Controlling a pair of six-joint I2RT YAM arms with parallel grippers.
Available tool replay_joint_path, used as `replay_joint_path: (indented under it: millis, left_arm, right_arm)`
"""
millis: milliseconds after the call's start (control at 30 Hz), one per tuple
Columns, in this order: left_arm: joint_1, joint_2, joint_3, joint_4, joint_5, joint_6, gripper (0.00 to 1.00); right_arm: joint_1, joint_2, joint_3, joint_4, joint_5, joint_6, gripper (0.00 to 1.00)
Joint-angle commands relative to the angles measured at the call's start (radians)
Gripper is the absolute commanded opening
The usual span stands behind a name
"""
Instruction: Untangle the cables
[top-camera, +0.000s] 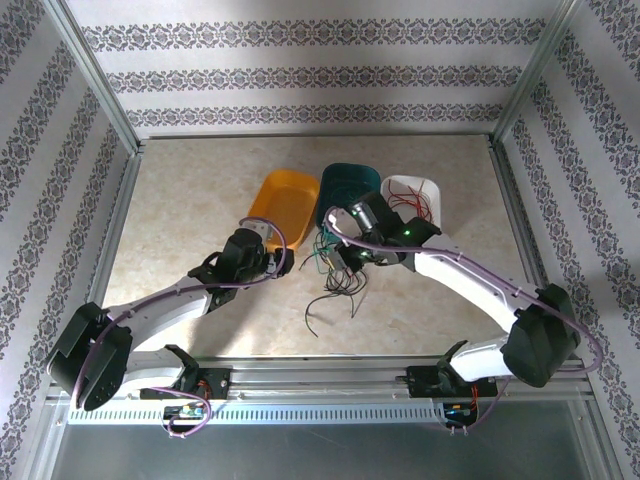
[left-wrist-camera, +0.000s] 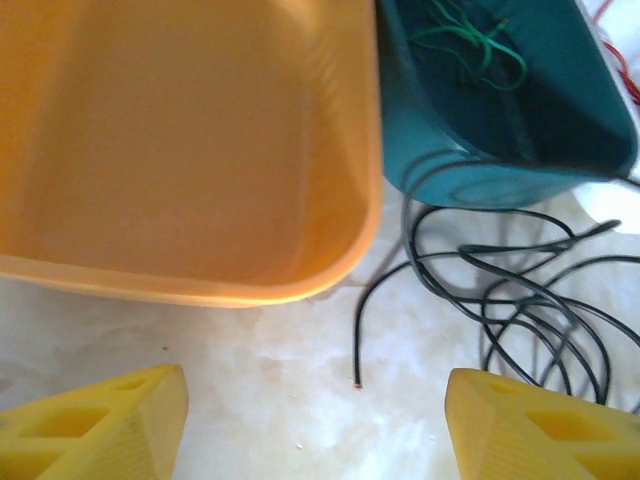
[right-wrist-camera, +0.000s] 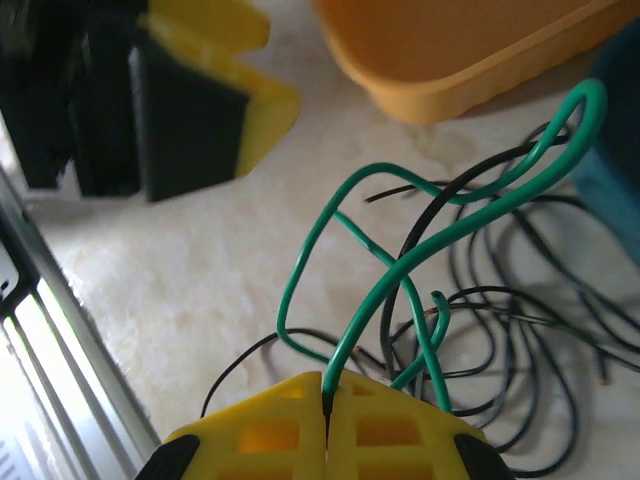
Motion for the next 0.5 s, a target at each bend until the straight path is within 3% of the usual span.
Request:
replay_joint_path:
  millis: [0, 267, 467]
  left_arm:
    - [-0.003, 0.008, 0.016, 0.062, 0.114, 0.036, 0.68]
    - [-0.002, 0.004, 0.04, 0.18, 0.405, 0.017, 0.7]
    - [0.022, 0.021, 0.046, 0.259, 0.374, -0.025, 0.7]
  right_arm:
    - [-0.009, -0.037, 0.03, 0.026, 0.062, 0.018, 0.02]
    - [-0.014, -0.076, 0.021, 0.041, 0.041, 0.03, 0.03]
    - [-0.047, -0.18, 0.015, 0.024, 0.018, 0.041, 0.03]
